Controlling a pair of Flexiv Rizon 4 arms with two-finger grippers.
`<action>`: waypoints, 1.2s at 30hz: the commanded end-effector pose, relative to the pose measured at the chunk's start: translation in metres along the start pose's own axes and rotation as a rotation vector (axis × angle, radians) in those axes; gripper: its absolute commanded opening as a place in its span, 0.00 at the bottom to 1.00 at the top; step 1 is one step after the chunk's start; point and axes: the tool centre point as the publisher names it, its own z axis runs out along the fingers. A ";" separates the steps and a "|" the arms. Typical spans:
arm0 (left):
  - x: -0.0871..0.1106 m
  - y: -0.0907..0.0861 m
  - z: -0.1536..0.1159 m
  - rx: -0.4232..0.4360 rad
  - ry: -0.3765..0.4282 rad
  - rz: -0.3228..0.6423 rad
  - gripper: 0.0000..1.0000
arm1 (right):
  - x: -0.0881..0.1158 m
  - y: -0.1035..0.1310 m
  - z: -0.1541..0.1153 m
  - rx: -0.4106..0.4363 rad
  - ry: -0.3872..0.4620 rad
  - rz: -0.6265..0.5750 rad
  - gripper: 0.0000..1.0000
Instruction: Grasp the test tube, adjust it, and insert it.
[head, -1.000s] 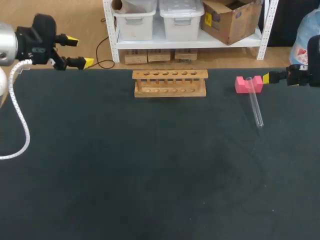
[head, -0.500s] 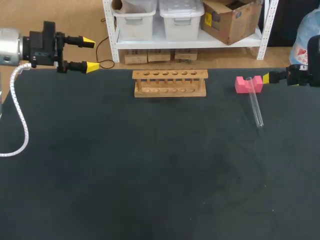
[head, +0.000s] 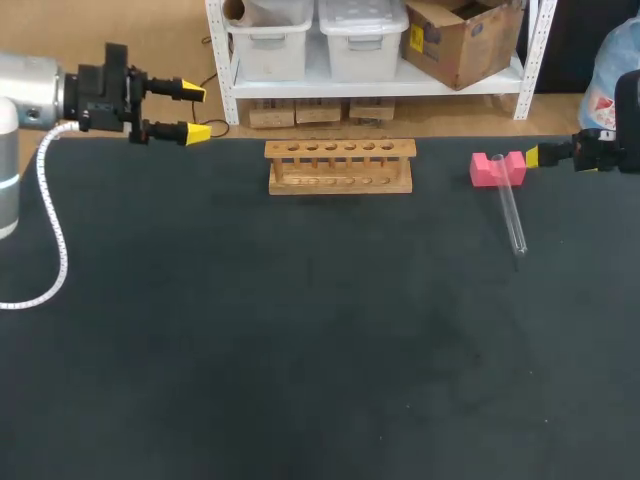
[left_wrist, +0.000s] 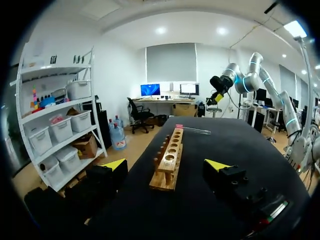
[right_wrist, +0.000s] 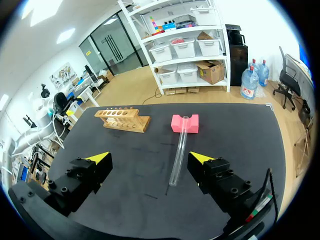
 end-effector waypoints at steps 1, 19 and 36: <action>0.001 -0.010 0.000 -0.037 0.015 -0.034 1.00 | 0.000 0.000 0.000 0.002 0.000 -0.001 1.00; 0.001 -0.010 0.001 -0.052 0.034 -0.033 1.00 | -0.005 0.004 0.011 0.283 -0.038 -0.101 1.00; 0.001 -0.010 0.001 -0.052 0.034 -0.033 1.00 | -0.011 0.001 0.049 0.818 -0.213 -0.132 1.00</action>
